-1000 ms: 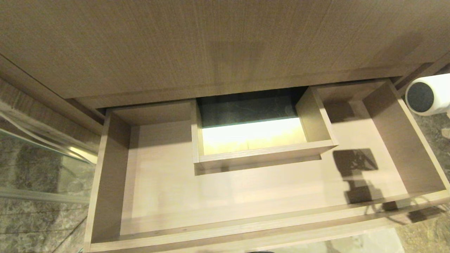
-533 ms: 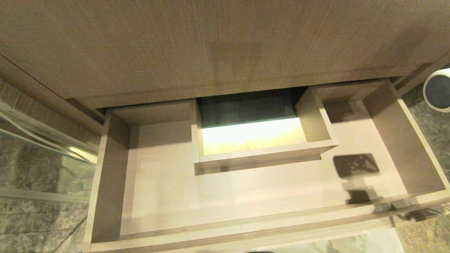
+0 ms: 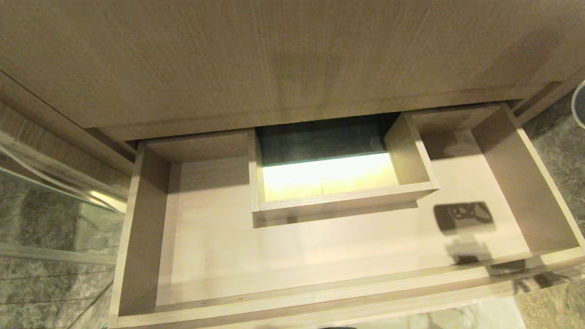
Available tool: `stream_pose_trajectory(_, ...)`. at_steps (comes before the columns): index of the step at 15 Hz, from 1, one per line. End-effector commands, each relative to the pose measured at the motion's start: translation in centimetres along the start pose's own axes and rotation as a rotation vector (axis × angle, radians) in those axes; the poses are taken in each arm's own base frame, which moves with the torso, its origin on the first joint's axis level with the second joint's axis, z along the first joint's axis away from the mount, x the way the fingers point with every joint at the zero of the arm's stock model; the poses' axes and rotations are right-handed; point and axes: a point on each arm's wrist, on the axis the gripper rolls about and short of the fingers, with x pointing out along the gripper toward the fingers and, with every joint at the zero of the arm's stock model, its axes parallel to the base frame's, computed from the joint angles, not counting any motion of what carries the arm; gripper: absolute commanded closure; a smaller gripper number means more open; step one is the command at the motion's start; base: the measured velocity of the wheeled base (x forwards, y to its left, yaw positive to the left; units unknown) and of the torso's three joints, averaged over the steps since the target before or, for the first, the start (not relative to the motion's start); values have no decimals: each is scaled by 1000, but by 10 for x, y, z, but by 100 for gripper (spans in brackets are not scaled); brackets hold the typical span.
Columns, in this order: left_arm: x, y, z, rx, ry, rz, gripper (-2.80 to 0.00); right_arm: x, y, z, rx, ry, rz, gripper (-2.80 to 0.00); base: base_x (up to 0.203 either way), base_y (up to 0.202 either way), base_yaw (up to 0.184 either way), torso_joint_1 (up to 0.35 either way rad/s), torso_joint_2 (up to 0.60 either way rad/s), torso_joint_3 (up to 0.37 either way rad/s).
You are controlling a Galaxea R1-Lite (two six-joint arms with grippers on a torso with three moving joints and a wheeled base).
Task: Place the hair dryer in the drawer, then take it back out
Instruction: Place it on the countertop
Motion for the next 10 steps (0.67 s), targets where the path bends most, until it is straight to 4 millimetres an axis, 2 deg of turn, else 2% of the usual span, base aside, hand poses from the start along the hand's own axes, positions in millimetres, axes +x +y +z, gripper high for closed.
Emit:
stream_pose_trajectory(1, 0, 0, 0, 0, 1, 0, 0, -19, 0, -2, 1, -52, -17, 0, 0, 0, 0, 0, 0, 0)
stream_pose_trajectory(4, 0, 0, 0, -1, 1, 0, 0, -26, 0, -3, -1, -70, -16, 0, 0, 0, 0, 0, 0, 0)
stream_pose_trajectory(10, 0, 0, 0, 0, 1, 0, 0, -61, 1, -11, 0, -176, -46, 0, 0, 0, 0, 0, 0, 0)
